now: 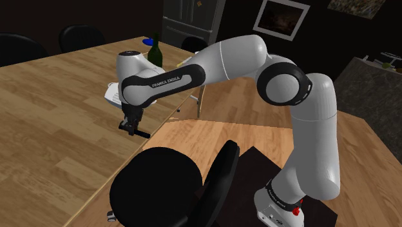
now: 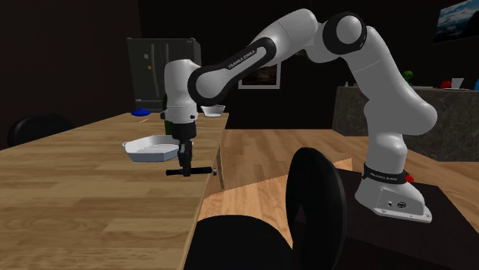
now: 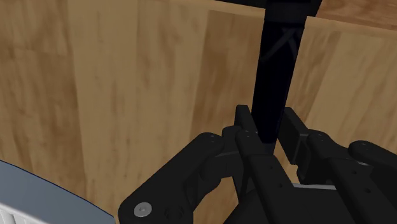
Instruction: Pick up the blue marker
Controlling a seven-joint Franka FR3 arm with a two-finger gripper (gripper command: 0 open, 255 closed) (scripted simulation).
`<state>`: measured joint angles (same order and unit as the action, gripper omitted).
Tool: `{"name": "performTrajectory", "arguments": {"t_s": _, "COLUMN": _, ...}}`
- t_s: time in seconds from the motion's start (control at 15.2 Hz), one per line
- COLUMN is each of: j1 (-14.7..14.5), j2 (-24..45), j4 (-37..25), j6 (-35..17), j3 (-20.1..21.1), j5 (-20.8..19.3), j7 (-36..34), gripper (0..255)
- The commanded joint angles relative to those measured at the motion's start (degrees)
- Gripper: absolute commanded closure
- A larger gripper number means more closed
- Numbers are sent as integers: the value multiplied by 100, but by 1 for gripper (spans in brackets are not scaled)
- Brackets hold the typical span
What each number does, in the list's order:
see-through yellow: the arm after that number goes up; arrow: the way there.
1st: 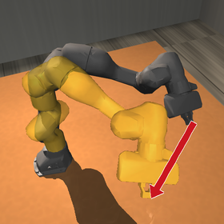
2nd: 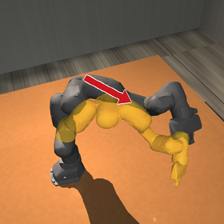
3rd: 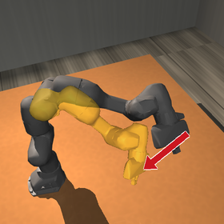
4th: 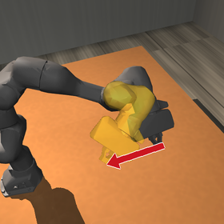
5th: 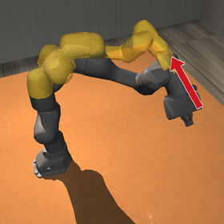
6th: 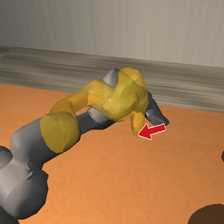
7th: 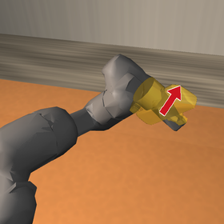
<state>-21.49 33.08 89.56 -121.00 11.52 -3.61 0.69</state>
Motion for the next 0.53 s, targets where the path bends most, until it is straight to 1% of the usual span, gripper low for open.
{"name": "performTrajectory", "arguments": {"t_s": 0.0, "j1": 0, "j2": 2, "j4": 1, "j6": -2, "j3": 0, "j5": 0, "j7": 0, "gripper": 255}}
{"name": "performTrajectory", "arguments": {"t_s": 0.33, "j1": 1, "j2": -6, "j4": 13, "j6": -5, "j3": 0, "j5": 1, "j7": 0, "gripper": 255}}
{"name": "performTrajectory", "arguments": {"t_s": 0.46, "j1": 6, "j2": -77, "j4": -35, "j6": 113, "j3": 9, "j5": 14, "j7": 3, "gripper": 255}}
